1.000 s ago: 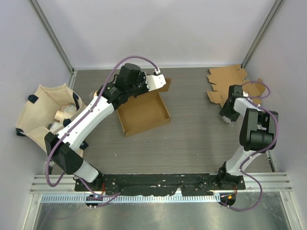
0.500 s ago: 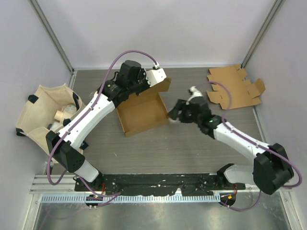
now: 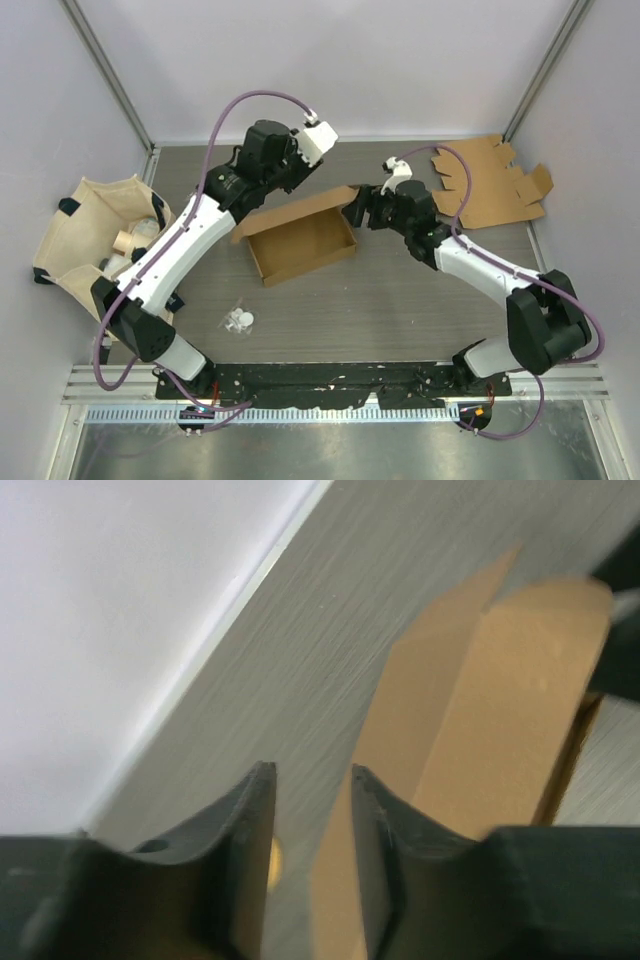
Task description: Fold the paper box
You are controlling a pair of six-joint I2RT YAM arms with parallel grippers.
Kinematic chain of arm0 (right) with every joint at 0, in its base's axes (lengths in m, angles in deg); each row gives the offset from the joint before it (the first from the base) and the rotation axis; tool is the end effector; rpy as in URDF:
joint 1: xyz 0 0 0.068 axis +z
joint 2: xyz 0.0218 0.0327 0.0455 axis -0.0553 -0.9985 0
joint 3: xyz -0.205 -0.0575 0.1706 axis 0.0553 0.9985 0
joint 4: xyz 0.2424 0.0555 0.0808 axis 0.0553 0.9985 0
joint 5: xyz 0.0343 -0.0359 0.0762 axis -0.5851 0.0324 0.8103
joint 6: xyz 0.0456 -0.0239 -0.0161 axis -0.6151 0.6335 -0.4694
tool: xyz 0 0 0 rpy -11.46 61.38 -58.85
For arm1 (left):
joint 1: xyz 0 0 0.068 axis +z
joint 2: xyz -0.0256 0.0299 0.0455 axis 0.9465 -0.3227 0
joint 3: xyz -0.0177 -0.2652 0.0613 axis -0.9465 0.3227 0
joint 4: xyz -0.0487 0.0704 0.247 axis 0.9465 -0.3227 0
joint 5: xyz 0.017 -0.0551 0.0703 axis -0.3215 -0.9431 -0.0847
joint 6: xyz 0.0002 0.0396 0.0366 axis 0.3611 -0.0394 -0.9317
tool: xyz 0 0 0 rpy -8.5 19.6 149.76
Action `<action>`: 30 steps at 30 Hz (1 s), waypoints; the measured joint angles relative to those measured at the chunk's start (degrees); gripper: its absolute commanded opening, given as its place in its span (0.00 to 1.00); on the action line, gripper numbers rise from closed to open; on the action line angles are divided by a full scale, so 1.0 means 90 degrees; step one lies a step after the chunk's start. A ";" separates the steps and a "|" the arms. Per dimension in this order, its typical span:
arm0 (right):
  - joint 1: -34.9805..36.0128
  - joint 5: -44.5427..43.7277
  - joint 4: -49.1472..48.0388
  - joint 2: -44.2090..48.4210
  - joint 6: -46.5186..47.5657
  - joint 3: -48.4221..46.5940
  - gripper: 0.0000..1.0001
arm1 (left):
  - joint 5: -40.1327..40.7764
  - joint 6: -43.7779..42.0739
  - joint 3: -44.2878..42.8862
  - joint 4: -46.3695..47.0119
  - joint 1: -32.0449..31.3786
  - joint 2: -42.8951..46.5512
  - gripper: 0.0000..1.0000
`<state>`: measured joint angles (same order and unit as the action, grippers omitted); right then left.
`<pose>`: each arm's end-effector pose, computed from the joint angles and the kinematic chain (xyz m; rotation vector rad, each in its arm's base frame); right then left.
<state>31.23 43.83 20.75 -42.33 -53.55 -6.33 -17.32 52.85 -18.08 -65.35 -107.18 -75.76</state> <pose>0.2882 0.1585 0.2613 -0.1565 1.9952 0.7149 0.2834 -0.2034 0.4148 1.0624 1.7667 -0.0234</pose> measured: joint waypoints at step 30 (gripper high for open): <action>0.5649 -0.1540 -0.1229 -0.2698 0.2511 -0.1154 0.81 | 0.2912 0.7334 0.2968 -0.2637 0.0255 0.5180 0.83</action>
<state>82.06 29.98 9.70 -66.61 -30.95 -16.71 8.89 118.86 8.63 -89.09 -104.89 -29.14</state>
